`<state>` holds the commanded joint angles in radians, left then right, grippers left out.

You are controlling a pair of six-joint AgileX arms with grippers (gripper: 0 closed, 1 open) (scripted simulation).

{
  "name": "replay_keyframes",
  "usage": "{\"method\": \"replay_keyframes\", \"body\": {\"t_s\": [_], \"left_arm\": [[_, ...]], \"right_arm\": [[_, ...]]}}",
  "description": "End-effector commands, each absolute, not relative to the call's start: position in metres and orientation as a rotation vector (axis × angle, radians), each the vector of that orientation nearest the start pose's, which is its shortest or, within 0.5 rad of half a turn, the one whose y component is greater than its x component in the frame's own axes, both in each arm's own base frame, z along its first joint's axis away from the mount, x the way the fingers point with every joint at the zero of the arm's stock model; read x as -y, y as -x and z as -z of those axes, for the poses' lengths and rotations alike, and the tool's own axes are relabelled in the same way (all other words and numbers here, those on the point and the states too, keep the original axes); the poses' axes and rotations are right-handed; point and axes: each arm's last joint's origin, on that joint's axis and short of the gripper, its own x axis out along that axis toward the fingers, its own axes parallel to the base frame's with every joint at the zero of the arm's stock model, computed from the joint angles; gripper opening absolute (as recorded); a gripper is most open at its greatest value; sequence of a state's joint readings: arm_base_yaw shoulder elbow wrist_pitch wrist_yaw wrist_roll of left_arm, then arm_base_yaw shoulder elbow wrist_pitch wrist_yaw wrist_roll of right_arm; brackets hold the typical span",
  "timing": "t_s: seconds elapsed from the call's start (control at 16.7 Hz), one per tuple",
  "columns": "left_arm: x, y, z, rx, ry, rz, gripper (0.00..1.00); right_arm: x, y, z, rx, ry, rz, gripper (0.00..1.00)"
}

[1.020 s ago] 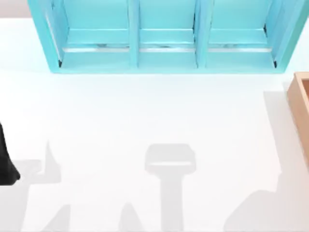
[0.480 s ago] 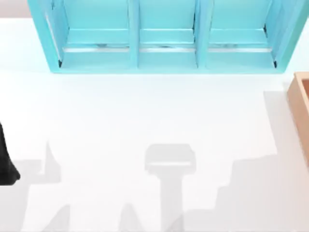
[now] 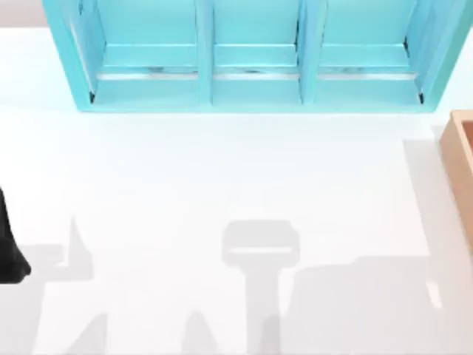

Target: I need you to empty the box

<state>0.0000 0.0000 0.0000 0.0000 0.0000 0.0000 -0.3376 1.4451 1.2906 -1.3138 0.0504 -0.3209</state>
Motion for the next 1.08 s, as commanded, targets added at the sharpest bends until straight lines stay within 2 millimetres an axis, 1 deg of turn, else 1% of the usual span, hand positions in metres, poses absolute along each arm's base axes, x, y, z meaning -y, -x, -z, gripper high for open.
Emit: {"method": "replay_keyframes", "body": {"t_s": [0.12,0.42,0.78,0.9,0.96,1.08], "left_arm": [[0.001,-0.106,-0.16,0.0,0.0,0.0,1.0],[0.001,-0.106,-0.16,0.0,0.0,0.0,1.0],[0.001,-0.106,-0.16,0.0,0.0,0.0,1.0],[0.001,-0.106,-0.16,0.0,0.0,0.0,1.0],[0.001,-0.106,-0.16,0.0,0.0,0.0,1.0],[0.001,-0.106,-0.16,0.0,0.0,0.0,1.0]], "right_arm": [[0.086,-0.244,-0.284,-1.495,0.028,0.062,0.0],[0.092,-0.257,-0.263,-1.563,-0.011,0.01,0.0],[0.091,-0.258,-0.263,-1.568,-0.01,0.005,0.0],[0.084,-0.267,-0.261,-1.576,-0.002,0.011,0.0],[0.077,-0.276,-0.26,-1.583,0.005,0.016,0.0],[0.054,-0.298,-0.255,-1.596,0.025,0.026,0.0]]}}
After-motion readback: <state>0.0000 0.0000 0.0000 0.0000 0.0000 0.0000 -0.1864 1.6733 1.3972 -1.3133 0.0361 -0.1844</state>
